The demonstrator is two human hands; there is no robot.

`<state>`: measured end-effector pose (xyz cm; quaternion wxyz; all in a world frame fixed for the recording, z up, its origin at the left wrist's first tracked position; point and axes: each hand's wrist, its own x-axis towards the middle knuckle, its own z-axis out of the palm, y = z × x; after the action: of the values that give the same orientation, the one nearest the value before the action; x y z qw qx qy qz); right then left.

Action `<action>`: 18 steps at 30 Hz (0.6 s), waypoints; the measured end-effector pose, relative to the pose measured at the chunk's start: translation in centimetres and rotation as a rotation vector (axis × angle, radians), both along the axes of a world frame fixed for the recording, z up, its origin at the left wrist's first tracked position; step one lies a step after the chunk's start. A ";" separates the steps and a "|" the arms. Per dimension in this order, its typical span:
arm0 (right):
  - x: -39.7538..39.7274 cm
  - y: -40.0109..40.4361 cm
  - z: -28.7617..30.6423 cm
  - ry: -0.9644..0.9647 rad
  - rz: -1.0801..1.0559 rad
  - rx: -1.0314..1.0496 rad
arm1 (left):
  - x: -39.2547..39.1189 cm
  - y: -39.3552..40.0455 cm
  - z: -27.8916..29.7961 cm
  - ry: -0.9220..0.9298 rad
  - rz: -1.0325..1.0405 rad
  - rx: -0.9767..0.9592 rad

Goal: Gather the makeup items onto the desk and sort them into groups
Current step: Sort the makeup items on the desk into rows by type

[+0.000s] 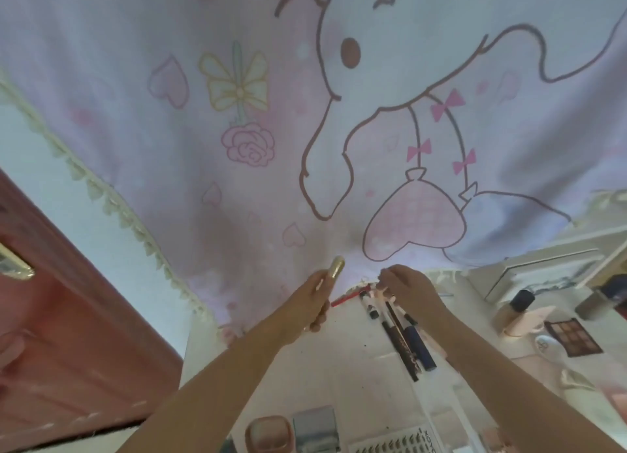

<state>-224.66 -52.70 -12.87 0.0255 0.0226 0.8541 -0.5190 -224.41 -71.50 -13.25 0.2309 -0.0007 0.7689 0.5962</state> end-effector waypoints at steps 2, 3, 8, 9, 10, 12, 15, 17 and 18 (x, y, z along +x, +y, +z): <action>-0.9 -0.9 1.6 -0.098 0.038 0.028 | 0.1 -0.6 1.2 0.249 -0.218 -0.407; -1.3 -1.6 2.4 -0.157 0.065 0.058 | 0.0 -0.8 1.9 0.357 -0.291 -0.564; -1.6 -4.5 4.7 -0.239 0.180 0.267 | 0.1 -1.0 4.8 0.658 -0.292 -0.884; -1.3 -4.9 5.1 -0.206 0.150 0.251 | 0.2 -1.0 5.2 0.713 -0.223 -0.963; -1.1 -5.1 5.5 -0.158 0.115 0.223 | 0.3 -1.1 5.5 0.764 -0.137 -1.049; -0.9 -5.7 6.6 -0.024 0.046 0.175 | 0.3 -1.1 6.4 0.806 -0.016 -1.169; -1.1 -6.8 8.7 0.174 -0.055 0.064 | -0.2 -0.8 8.2 0.676 0.040 -1.090; -1.3 -7.0 9.8 0.318 -0.067 0.019 | -0.5 -0.8 9.8 0.550 -0.005 -0.960; -1.3 -6.9 10.3 0.418 -0.047 0.019 | -0.4 -0.8 10.5 0.478 -0.045 -0.880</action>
<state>-225.93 -59.64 -2.59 -0.1646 -0.0656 0.8448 -0.5048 -224.84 -72.28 -2.76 0.0388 0.0552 0.9787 0.1938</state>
